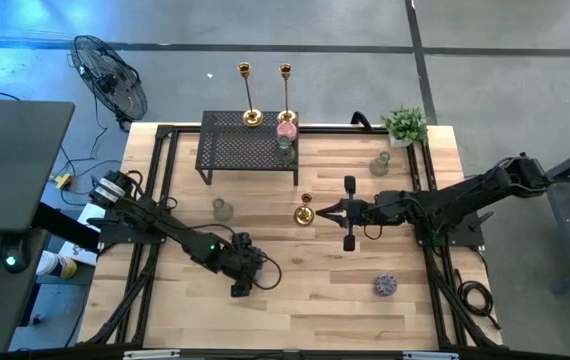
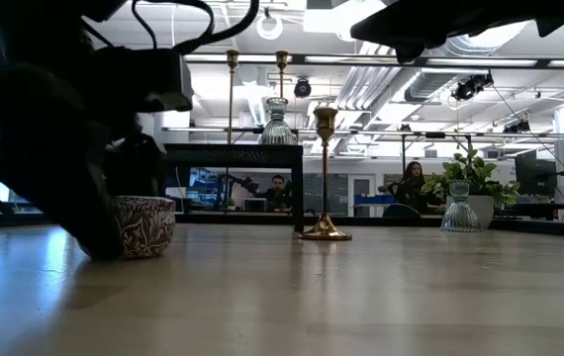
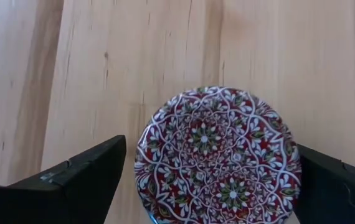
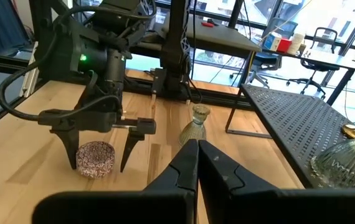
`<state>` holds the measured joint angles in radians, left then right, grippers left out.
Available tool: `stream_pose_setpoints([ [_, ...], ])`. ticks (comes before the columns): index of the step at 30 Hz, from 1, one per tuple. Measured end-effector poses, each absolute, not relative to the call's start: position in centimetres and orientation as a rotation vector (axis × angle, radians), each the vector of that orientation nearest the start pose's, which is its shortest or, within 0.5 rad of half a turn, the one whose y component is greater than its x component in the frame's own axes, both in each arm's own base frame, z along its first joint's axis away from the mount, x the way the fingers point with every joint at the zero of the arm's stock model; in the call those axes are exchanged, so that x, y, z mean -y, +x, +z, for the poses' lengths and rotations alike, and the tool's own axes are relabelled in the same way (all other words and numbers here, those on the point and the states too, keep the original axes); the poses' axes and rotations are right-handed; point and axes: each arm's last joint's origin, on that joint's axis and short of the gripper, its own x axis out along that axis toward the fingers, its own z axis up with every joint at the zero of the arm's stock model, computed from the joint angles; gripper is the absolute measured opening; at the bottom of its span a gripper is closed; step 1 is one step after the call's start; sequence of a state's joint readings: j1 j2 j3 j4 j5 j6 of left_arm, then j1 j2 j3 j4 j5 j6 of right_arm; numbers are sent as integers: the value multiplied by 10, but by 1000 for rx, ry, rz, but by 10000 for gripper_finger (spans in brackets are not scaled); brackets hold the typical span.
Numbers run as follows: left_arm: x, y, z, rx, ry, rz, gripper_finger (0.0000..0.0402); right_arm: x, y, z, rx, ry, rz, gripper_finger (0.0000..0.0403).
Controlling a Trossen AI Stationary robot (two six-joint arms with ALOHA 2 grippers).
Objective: Pick & Place candle stick holders
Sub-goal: Put the left red patterned scented candle on the shelf
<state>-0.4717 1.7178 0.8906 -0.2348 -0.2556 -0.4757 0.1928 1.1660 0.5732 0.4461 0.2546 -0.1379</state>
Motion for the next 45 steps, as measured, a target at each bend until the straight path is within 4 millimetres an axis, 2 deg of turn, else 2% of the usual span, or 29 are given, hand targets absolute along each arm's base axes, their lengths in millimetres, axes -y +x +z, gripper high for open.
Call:
stream_pose_setpoints([
  [8, 137, 284, 143, -1008, -62, 33, 292, -40, 244, 246, -141, -163, -53, 1],
  [13, 135, 281, 150, -1010, -63, 33, 289, -40, 244, 246, -141, -161, -53, 2],
  [16, 133, 278, 174, -1000, -53, 58, 289, -40, 244, 246, -140, -161, -53, 1],
  [19, 121, 276, 209, -973, -61, 106, 289, -40, 244, 246, -139, -161, -53, 2],
  [23, 81, 266, 256, -934, -92, 248, 289, -40, 244, 246, -139, -153, -53, 1],
  [27, 23, 254, 293, -865, -171, 420, 289, -40, 244, 246, -139, -150, -51, 2],
  [31, -32, 247, 317, -801, -219, 550, 289, -40, 244, 246, -139, -150, -51, 1],
  [35, -78, 252, 324, -784, -233, 599, 289, -40, 244, 246, -138, -159, -52, 2],
  [39, -120, 260, 318, -809, -261, 649, 289, -40, 244, 246, -134, -159, -53, 1],
  [45, -165, 272, 306, -818, -300, 712, 289, -40, 244, 246, -137, -160, -53, 2],
])
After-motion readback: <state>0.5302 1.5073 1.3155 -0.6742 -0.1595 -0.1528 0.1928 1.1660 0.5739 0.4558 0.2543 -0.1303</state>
